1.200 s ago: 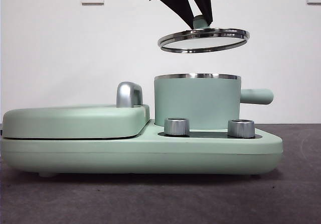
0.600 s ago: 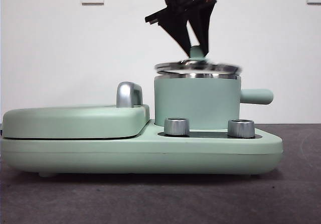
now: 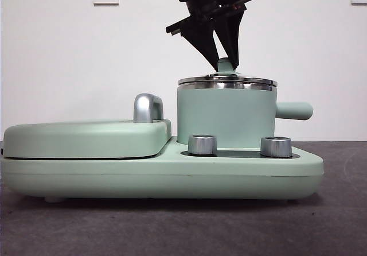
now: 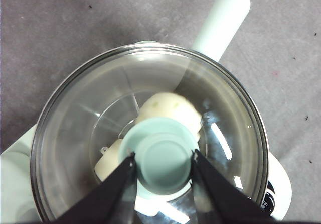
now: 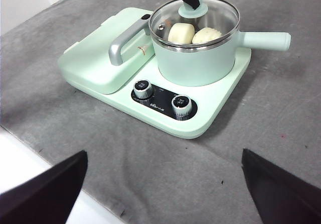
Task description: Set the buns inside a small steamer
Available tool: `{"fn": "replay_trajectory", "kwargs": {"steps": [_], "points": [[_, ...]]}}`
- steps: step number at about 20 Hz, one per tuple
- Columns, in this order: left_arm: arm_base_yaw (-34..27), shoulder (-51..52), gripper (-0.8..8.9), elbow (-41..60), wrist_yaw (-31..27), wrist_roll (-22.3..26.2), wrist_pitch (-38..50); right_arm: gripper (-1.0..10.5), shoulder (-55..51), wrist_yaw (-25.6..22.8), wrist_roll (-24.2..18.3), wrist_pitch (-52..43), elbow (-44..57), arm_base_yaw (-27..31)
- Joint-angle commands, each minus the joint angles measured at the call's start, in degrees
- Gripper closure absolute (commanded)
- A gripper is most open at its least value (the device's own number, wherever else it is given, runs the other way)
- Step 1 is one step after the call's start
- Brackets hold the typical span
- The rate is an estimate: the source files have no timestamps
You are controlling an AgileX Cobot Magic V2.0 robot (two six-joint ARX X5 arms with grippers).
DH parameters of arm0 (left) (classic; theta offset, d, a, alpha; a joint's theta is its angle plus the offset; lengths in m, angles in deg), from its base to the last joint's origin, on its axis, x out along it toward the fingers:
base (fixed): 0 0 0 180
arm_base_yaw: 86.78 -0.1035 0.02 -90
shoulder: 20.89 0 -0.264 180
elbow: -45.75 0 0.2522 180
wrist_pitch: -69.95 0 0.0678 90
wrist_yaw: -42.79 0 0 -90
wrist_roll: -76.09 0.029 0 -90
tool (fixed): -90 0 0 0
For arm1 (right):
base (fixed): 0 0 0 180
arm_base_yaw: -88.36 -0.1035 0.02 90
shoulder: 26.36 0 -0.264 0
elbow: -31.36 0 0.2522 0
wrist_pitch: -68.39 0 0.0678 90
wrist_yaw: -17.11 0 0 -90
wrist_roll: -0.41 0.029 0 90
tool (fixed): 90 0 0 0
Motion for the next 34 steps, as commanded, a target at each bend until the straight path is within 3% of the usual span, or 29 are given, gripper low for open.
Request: {"fn": "replay_trajectory", "kwargs": {"steps": [1,5,7,10,12,16,20,30,34], "points": [[0.2,-1.9,7.99,-1.9,1.1,0.1,1.0,4.6,0.0,0.0,0.6,-0.6,-0.4,-0.3],[0.2,-3.0,7.86,-1.9,1.2,0.3,-0.3,4.6,0.0,0.0,0.7,-0.6,-0.4,-0.3],[0.3,-3.0,7.25,-1.9,1.2,0.1,-0.5,4.6,0.0,0.0,1.3,-0.6,-0.4,-0.3],[0.7,-2.8,3.68,-2.0,1.2,-1.1,-0.5,4.6,0.0,0.0,1.5,-0.6,-0.4,-0.3],[0.7,-2.3,2.46,-3.0,1.2,-2.0,-2.6,4.6,0.0,0.0,1.5,-0.6,-0.4,-0.3],[0.7,3.3,2.50,-3.1,1.6,-4.4,-8.5,4.6,0.0,0.0,1.4,-0.6,-0.4,-0.3],[1.1,12.6,2.51,-0.9,6.2,-4.7,-9.2,4.6,0.0,0.0,1.4,-0.6,-0.4,-0.4],[2.9,44.7,2.93,38.9,6.1,-2.4,-8.6,4.6,0.0,10.4,0.9,-5.8,-0.4,-0.4],[2.9,55.5,3.20,51.9,6.1,-3.6,-3.2,4.6,0.0,12.3,0.3,-6.6,-0.4,-0.4]]}}
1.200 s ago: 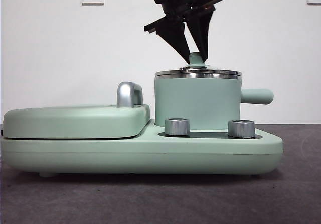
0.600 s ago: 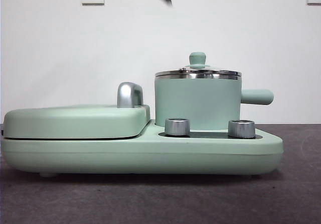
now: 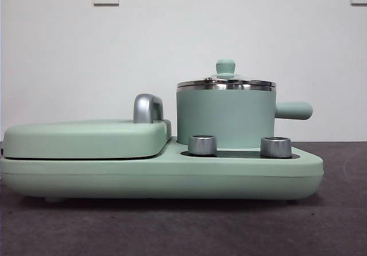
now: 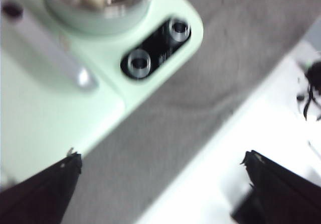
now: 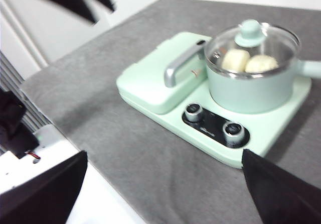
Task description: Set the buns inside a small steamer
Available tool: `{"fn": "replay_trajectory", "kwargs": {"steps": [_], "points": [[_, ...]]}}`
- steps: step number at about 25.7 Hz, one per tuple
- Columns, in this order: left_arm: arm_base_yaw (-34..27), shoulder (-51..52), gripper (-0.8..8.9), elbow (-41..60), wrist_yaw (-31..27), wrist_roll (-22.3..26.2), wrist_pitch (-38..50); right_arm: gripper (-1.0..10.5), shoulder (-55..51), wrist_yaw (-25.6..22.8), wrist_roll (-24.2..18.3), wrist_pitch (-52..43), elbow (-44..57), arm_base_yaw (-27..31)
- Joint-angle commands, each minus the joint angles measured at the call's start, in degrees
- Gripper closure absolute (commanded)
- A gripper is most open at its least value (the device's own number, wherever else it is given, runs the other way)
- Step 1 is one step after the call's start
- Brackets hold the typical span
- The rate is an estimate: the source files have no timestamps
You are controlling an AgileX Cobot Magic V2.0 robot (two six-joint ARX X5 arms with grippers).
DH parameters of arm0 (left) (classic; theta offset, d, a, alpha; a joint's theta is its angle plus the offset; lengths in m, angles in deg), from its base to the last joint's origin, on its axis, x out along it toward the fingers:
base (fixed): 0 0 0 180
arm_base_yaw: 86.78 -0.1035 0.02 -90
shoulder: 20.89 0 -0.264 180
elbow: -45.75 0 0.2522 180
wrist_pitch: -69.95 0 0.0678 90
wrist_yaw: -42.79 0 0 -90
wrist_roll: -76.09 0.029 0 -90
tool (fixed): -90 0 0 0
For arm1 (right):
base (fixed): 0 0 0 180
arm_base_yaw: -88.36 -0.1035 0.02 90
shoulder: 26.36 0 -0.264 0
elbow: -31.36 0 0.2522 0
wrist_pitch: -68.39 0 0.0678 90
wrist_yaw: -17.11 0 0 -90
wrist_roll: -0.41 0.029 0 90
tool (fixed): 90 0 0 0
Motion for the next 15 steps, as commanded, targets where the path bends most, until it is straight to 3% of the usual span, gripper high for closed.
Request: {"fn": "replay_trajectory", "kwargs": {"steps": [1,11,12,13,15], "points": [[0.6,7.5,3.19,8.5,0.3,-0.5,4.6,4.6,0.0,0.7,-0.5,-0.6,-0.4,-0.4],[0.6,35.5,3.31,34.1,-0.7,-5.5,21.8,4.6,0.0,1.1,-0.5,-0.6,-0.4,-0.4],[0.6,37.7,3.63,36.0,-1.4,-6.2,22.8,4.6,0.0,1.1,-0.5,-0.6,-0.4,-0.4],[0.6,39.9,4.64,37.8,-2.1,-6.5,23.6,4.6,0.0,1.1,-0.5,-0.6,-0.4,-0.4],[0.6,43.6,7.47,40.8,-2.3,-6.5,23.9,5.2,0.0,1.0,-0.4,-0.6,-0.4,-0.4]]}}
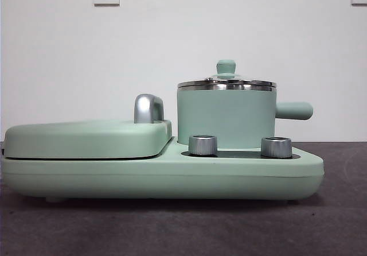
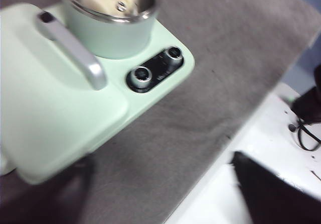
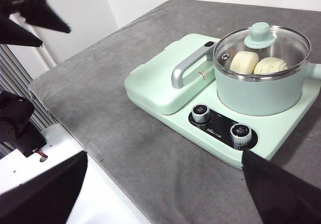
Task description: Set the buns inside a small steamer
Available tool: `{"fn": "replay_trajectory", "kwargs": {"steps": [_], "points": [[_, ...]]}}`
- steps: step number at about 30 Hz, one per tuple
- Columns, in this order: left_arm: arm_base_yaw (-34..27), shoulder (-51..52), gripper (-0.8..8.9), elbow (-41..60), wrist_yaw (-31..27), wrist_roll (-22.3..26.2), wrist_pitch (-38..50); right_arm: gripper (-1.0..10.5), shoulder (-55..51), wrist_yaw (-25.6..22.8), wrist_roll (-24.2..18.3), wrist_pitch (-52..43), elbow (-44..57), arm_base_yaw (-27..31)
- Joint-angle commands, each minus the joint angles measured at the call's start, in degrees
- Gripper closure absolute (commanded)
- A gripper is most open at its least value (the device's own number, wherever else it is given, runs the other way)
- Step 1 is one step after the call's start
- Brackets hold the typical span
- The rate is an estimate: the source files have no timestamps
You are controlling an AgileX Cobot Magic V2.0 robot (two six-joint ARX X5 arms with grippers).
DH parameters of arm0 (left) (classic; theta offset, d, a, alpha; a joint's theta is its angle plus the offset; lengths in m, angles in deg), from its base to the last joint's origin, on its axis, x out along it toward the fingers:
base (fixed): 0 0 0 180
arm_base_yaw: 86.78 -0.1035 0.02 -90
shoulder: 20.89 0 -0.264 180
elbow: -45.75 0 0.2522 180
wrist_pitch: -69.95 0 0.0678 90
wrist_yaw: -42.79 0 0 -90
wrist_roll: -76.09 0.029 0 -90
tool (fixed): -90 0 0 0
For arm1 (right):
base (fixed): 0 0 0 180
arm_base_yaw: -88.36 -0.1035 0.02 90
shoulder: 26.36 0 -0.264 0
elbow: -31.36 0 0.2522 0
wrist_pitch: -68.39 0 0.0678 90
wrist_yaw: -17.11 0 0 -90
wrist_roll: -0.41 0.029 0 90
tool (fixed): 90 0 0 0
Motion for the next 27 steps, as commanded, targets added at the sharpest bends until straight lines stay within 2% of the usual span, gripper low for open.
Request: {"fn": "replay_trajectory", "kwargs": {"steps": [1,4,5,22,24,27], "points": [[0.5,4.2,8.05,3.5,-0.3,-1.9,0.7,5.8,0.0,0.2,-0.3,-0.6,-0.4,-0.4],[0.5,7.5,8.02,5.8,-0.3,-3.7,0.2,9.6,0.0,1.1,-1.3,-0.5,-0.4,-0.4],[0.5,8.2,8.02,6.0,-0.3,-4.0,-0.2,9.2,0.0,1.1,-1.7,-0.6,-0.4,-0.4],[-0.2,12.0,8.02,6.8,-0.3,-4.0,0.6,9.3,0.0,1.1,-0.9,-0.6,-0.4,-0.4],[-2.0,12.4,8.02,7.2,-0.2,-4.0,0.7,9.3,0.0,1.0,-0.9,-0.6,-0.4,-0.4],[-8.8,14.9,8.02,9.7,0.2,-4.0,1.9,9.3,0.0,1.0,-0.9,-0.6,-0.4,-0.4]]}}
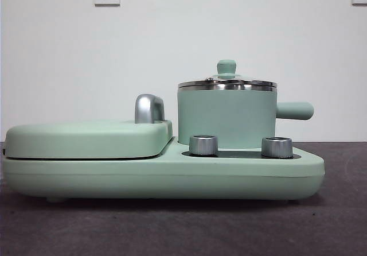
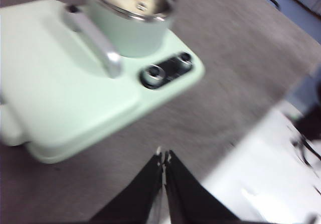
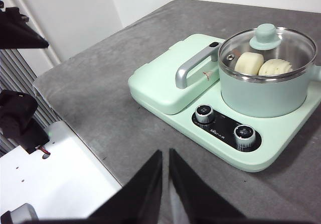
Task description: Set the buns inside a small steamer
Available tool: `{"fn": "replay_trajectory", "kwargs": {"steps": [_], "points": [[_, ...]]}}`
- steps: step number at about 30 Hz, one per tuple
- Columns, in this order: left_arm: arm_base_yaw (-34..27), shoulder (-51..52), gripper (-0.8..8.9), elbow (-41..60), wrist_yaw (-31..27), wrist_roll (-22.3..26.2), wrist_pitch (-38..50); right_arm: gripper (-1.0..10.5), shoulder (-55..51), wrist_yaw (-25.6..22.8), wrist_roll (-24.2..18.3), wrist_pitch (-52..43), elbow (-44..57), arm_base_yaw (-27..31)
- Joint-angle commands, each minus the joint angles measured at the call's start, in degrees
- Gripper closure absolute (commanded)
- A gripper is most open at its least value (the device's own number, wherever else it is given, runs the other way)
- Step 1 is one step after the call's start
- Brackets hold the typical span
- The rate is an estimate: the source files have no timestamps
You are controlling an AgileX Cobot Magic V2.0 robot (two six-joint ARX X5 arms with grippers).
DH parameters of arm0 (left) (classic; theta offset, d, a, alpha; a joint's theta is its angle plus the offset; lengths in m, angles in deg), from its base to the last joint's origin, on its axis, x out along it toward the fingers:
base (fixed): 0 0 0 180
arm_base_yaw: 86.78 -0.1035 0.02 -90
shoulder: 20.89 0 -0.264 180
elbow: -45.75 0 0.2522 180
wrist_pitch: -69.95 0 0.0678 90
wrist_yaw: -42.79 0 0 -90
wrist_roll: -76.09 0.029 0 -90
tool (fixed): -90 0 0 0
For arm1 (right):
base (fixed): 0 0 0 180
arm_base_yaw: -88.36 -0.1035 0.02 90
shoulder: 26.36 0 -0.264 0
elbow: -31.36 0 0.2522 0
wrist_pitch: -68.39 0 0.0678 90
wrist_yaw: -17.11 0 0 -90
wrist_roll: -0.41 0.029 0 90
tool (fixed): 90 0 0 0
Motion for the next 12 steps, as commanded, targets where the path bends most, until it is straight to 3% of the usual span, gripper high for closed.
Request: {"fn": "replay_trajectory", "kwargs": {"steps": [1,7,12], "points": [[-7.0,2.5,8.02,3.2,0.1,0.5,3.0,9.3,0.0,0.1,-0.1,-0.6,-0.4,-0.4],[-25.2,13.9,8.02,18.9,-0.2,8.9,20.4,9.3,0.0,0.2,-0.1,-0.6,-0.4,-0.4],[-33.5,20.4,8.02,32.9,-0.2,15.0,34.1,9.3,0.0,0.2,-0.1,-0.6,-0.4,-0.4]]}}
